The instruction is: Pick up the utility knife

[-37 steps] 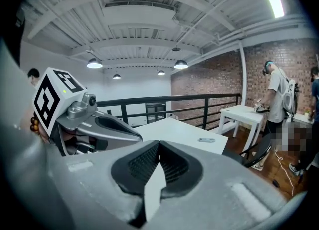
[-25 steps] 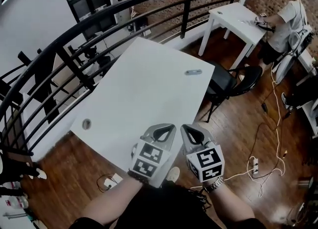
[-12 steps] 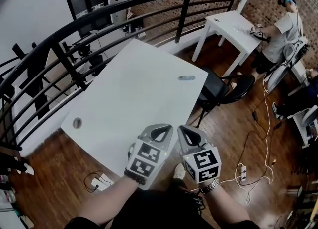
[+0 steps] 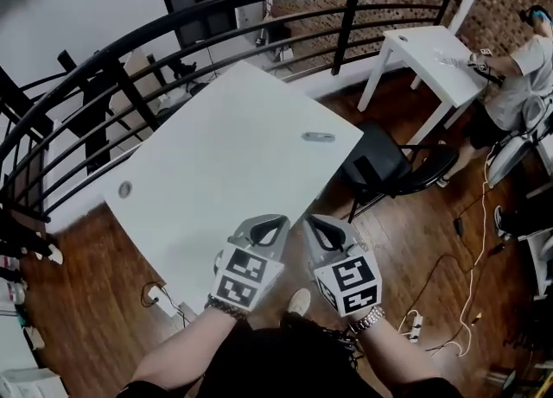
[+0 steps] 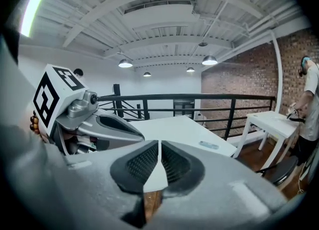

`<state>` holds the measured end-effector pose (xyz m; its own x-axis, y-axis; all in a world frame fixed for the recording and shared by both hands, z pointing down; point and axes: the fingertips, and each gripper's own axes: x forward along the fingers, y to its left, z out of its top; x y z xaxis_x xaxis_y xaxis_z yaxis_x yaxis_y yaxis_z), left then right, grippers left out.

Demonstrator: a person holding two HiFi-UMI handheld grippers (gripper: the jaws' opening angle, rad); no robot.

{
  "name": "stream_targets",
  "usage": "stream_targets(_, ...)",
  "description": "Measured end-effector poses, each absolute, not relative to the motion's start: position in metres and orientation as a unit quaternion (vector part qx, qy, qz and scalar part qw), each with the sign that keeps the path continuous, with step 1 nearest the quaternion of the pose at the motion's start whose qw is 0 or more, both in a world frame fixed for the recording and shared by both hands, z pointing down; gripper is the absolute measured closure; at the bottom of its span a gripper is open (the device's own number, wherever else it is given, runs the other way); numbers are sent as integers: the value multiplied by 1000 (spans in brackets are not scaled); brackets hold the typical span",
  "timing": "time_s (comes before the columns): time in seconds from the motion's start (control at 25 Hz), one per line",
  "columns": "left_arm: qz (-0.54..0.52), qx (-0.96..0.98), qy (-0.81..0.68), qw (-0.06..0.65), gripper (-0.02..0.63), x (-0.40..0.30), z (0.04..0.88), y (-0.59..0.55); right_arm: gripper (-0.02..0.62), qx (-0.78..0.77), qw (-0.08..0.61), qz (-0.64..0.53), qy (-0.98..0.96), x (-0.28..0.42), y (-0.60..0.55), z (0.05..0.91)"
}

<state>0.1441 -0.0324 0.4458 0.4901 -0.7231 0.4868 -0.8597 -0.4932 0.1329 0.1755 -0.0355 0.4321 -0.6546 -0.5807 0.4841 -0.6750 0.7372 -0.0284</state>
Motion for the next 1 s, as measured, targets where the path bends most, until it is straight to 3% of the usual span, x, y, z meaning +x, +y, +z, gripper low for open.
stream_targets(0.48,193,832,-489,180,589,193,442,-74,569,323,225,91,-914,227,-78,428)
stream_targets(1.0,167,837,-479,206,589,180,464,-168,535,310,279,71,-906,212,-187,456)
